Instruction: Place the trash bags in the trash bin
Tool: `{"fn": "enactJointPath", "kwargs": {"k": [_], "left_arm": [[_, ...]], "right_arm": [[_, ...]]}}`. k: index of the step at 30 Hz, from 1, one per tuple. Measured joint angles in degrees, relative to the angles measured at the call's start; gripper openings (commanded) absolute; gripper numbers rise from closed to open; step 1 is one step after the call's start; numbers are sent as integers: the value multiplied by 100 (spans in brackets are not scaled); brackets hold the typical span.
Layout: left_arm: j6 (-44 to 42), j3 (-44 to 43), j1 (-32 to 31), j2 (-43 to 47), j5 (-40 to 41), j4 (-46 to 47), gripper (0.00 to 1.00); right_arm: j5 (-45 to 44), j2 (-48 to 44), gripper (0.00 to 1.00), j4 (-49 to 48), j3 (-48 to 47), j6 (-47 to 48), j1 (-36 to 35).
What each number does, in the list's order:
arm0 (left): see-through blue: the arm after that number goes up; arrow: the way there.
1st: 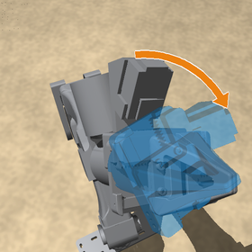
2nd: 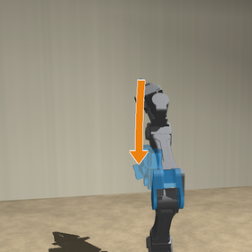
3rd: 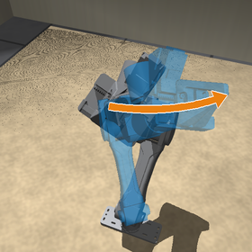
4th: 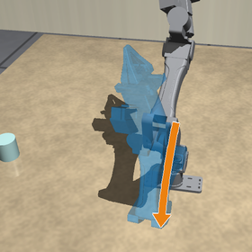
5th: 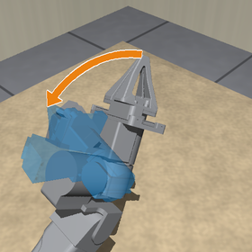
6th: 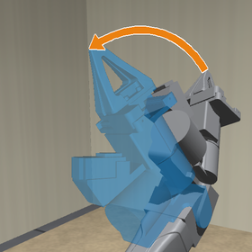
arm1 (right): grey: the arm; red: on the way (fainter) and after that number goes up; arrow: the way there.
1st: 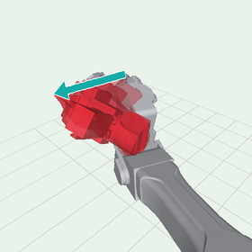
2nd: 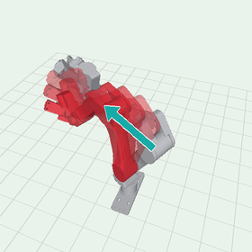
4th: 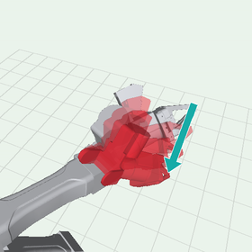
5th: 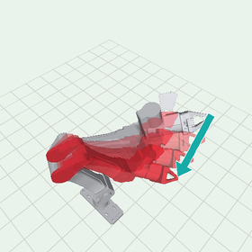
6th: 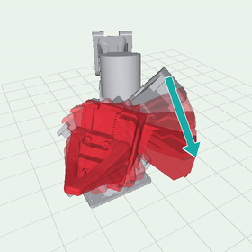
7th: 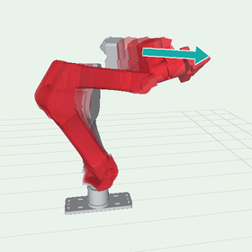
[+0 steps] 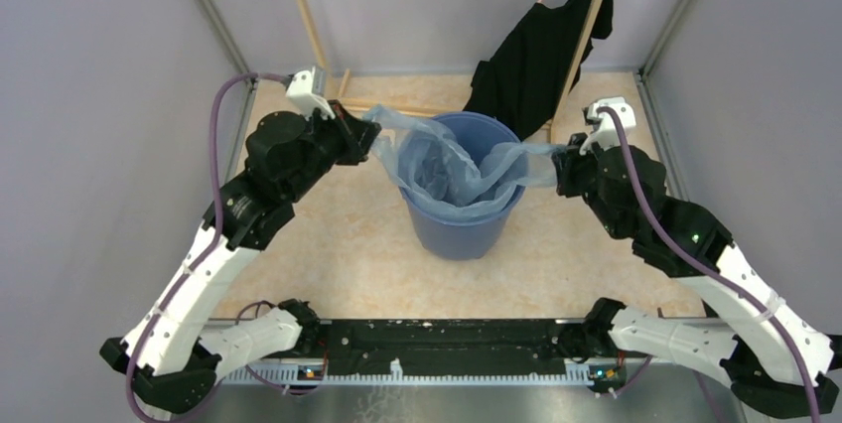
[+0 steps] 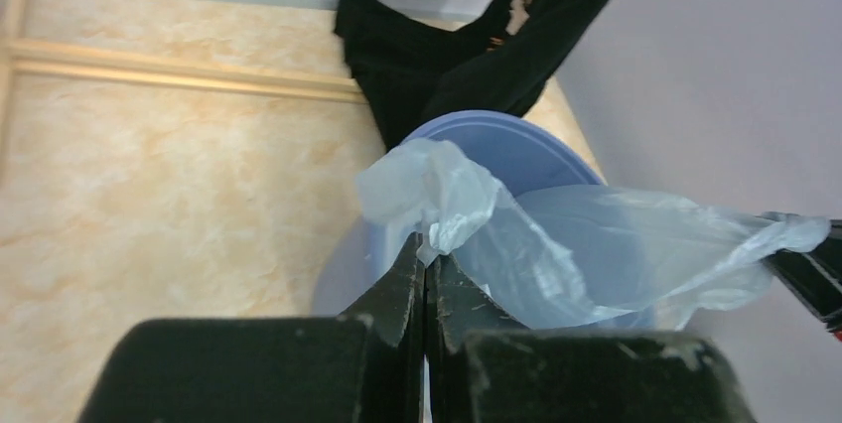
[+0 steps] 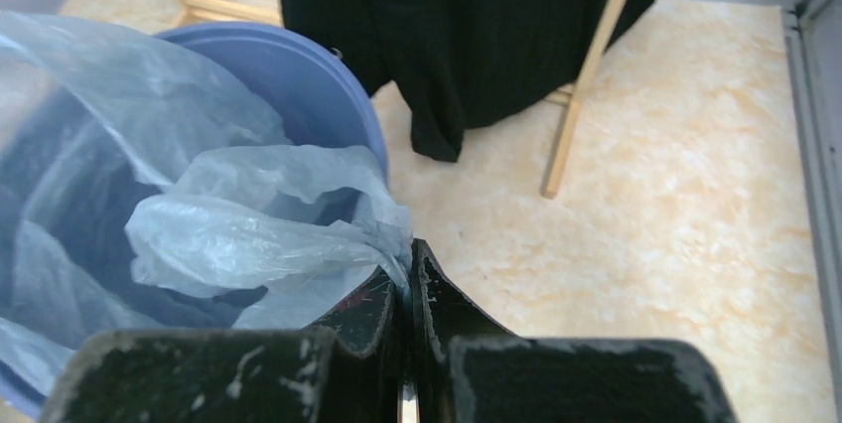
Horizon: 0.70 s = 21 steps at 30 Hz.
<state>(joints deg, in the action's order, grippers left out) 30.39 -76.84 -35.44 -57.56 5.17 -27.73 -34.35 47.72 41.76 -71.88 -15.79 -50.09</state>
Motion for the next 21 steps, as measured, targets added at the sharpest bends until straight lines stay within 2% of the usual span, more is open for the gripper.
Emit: {"fn": "enactJointPath", "kwargs": {"k": [2,3,4,6,10,15,21], "left_arm": [[-52,11,17,175,236,-275,0],[-57,20,22,273,328,-382,5],[-57,70,22,457,442,-511,13],[-11,144,22,621,474,-575,37],[136,514,22,1032,278,-645,70],[496,879,26,1239,-573,-426,97],[743,1021,26,990,-1696,-26,98]], "right_arm": [[20,-42,0,127,20,37,164],[33,-63,0,162,20,52,205],[61,-87,0,181,20,68,229],[186,-153,0,232,20,85,238],[660,-205,0,240,20,83,238],[1405,-273,0,70,20,79,238],[1880,-271,0,-72,26,79,238]]}}
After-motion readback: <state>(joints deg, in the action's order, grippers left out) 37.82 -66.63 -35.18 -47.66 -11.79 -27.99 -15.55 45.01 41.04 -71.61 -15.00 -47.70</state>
